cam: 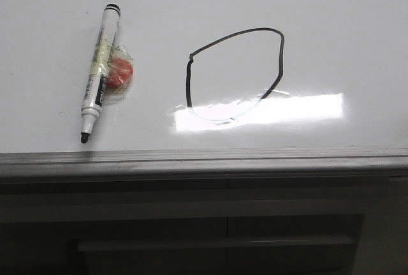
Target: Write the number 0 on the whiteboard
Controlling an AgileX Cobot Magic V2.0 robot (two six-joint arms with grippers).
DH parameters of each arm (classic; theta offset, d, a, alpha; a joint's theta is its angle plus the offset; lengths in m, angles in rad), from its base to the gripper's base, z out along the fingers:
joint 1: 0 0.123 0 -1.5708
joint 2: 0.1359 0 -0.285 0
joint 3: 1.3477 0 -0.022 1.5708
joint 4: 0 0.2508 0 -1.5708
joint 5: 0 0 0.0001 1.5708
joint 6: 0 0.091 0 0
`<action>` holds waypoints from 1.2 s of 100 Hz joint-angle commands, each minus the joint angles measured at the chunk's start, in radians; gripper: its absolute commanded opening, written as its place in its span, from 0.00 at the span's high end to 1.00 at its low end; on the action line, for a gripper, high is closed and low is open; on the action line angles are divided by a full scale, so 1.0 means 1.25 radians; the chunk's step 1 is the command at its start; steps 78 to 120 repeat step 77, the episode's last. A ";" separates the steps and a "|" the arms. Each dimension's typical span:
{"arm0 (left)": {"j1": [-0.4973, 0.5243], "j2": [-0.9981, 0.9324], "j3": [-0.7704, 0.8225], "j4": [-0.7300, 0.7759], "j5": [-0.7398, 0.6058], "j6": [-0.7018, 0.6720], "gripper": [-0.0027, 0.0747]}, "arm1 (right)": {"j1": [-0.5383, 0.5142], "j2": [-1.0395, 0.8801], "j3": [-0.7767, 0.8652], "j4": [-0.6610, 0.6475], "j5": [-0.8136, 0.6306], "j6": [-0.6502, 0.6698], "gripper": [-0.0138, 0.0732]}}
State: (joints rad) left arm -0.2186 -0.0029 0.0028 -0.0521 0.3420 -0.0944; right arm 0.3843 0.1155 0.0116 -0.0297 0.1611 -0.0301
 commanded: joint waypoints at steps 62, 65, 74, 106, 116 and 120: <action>0.002 -0.023 0.027 -0.019 -0.022 -0.002 0.99 | -0.089 -0.116 0.010 -0.050 0.106 0.043 0.91; 0.002 -0.023 0.027 -0.019 -0.022 -0.002 0.99 | -0.089 -0.116 0.010 -0.050 0.106 0.043 0.91; 0.002 -0.023 0.027 -0.019 -0.022 -0.002 0.99 | -0.089 -0.116 0.010 -0.050 0.106 0.043 0.91; 0.002 -0.023 0.027 -0.019 -0.022 -0.002 0.99 | -0.089 -0.116 0.010 -0.050 0.106 0.043 0.91; 0.002 -0.023 0.027 -0.019 -0.022 -0.002 0.99 | -0.089 -0.116 0.010 -0.050 0.106 0.043 0.91; 0.002 -0.023 0.027 -0.019 -0.022 -0.002 0.99 | -0.089 -0.116 0.010 -0.050 0.106 0.043 0.91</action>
